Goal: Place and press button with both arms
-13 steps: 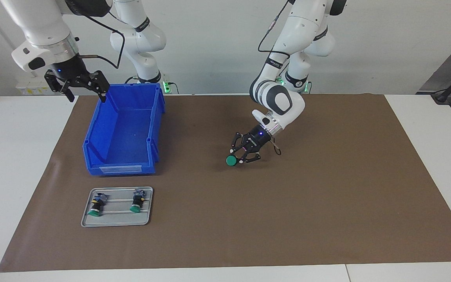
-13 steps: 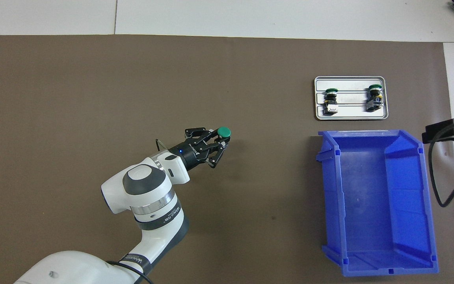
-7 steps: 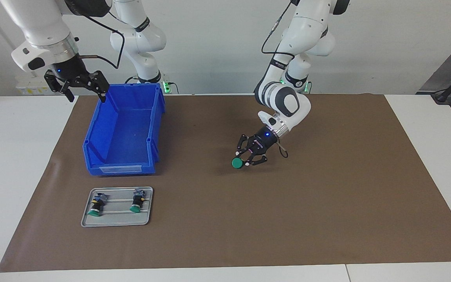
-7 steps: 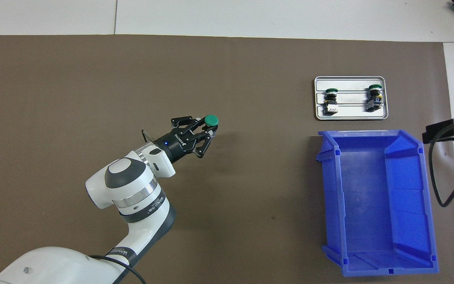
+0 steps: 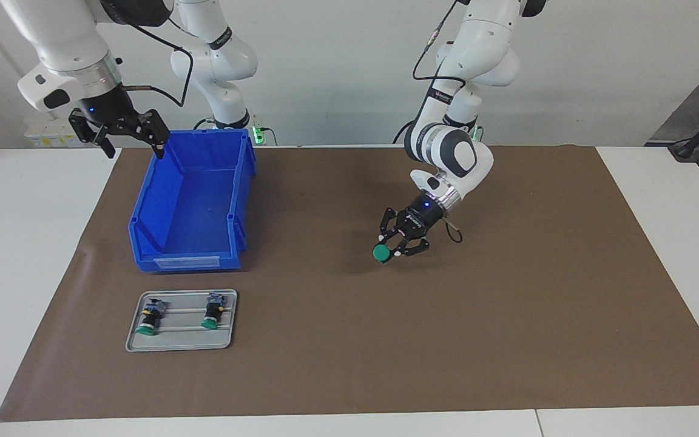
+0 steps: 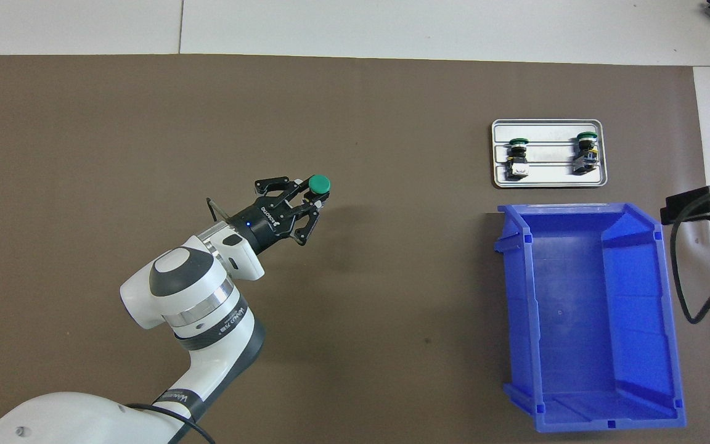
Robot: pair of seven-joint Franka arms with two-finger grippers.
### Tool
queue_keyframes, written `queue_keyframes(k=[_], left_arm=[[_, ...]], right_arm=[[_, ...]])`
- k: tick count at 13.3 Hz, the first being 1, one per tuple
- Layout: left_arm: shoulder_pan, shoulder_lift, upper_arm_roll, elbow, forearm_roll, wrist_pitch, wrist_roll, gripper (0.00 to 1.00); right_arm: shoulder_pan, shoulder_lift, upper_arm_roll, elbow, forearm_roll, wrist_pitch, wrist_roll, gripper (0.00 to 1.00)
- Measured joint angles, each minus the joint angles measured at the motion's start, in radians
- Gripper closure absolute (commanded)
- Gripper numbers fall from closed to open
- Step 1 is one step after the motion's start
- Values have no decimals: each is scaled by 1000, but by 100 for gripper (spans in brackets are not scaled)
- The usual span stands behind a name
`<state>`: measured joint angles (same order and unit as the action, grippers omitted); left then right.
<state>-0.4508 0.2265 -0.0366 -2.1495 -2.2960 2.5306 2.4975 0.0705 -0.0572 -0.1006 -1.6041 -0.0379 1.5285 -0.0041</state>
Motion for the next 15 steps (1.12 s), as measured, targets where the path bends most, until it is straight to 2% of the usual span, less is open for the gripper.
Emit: queue_keyframes(k=[6,9,11,15], left_arm=[[51,71,2,-2,0,-182,53,100],[52,125,-2,-2,-8,-328,94,100],[52,166,-3,0,-22,-367,146,100],[52,180,-4,1,-27,-386,212,100]], right_arm=[[0,0,0,0,0,0,0,0],[-1,0,0,-1,0,0,0,0],[-1,0,0,-2,0,0,0,0],[-1,0,0,-3,0,0,0,0]])
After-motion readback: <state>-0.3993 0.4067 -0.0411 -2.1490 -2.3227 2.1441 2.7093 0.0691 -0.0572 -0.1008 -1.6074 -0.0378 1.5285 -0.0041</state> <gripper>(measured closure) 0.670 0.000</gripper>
